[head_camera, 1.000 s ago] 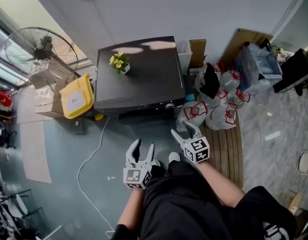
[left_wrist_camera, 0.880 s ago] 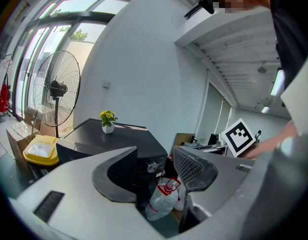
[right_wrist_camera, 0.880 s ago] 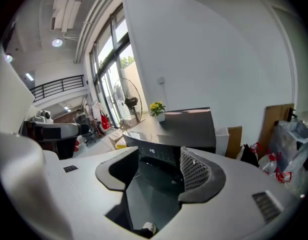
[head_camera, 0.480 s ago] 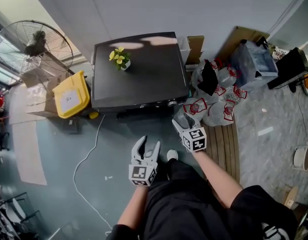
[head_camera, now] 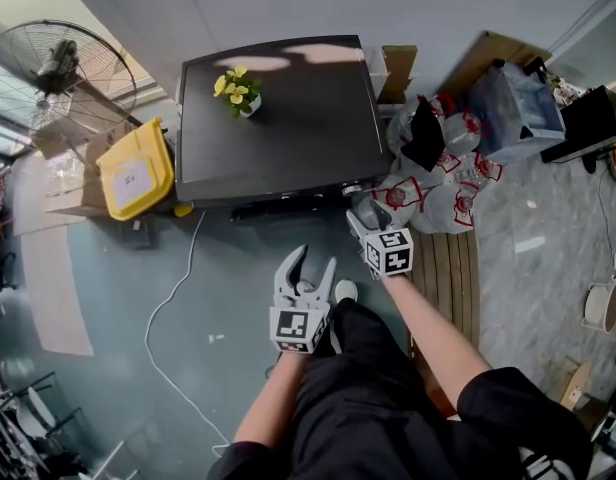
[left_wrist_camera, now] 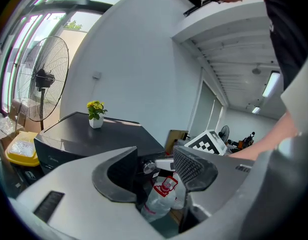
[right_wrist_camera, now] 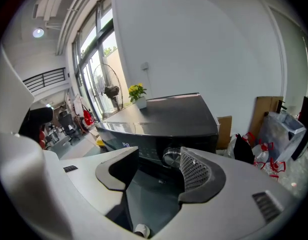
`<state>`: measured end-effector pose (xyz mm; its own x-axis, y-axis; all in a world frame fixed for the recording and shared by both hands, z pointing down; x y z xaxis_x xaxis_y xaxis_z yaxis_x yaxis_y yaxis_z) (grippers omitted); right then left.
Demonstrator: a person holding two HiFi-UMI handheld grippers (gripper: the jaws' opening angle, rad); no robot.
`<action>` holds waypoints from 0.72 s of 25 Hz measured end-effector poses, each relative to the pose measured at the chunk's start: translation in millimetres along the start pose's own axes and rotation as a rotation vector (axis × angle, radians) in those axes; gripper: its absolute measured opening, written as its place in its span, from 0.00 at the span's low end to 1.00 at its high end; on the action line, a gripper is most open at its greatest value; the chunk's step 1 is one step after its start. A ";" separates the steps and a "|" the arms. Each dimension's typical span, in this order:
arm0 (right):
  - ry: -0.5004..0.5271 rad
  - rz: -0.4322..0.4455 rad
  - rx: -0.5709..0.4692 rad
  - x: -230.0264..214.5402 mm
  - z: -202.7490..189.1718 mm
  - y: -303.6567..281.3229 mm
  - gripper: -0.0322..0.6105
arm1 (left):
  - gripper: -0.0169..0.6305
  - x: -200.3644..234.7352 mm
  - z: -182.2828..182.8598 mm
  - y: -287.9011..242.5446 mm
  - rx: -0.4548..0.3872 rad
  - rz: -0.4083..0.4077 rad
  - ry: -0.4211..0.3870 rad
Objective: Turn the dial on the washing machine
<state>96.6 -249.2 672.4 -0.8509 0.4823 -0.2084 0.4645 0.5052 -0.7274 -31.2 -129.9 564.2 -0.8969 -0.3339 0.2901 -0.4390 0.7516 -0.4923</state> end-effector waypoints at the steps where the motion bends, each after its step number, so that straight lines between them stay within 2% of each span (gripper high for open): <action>1: -0.004 -0.005 0.004 -3.3 -2.3 -4.1 0.41 | 0.34 -0.4 0.0 -3.9 0.001 -0.001 -0.003; 12: -0.045 -0.024 0.003 -27.9 -11.0 -48.4 0.41 | 0.34 4.6 -5.3 -29.8 0.015 0.002 -0.005; 15: -0.035 -0.030 0.014 -32.2 -10.7 -59.8 0.41 | 0.34 7.7 -10.0 -32.4 0.004 0.027 -0.002; 18: -0.027 -0.026 0.020 -34.0 -12.5 -68.1 0.41 | 0.34 7.8 -14.7 -29.1 -0.029 0.076 0.041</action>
<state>96.9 -291.1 737.2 -0.8690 0.4495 -0.2069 0.4375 0.5026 -0.7456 -24.6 -145.9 592.8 -0.9242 -0.2522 0.2867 -0.3678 0.7899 -0.4906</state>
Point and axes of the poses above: the fingertips, and each gripper's own axes: y backward along the fingers, x to its left, z out of its top, the point moved 3 cm from there along y, backward along the fingers, and after that the axes turned 12 degrees about x, right-handed, at the moved point
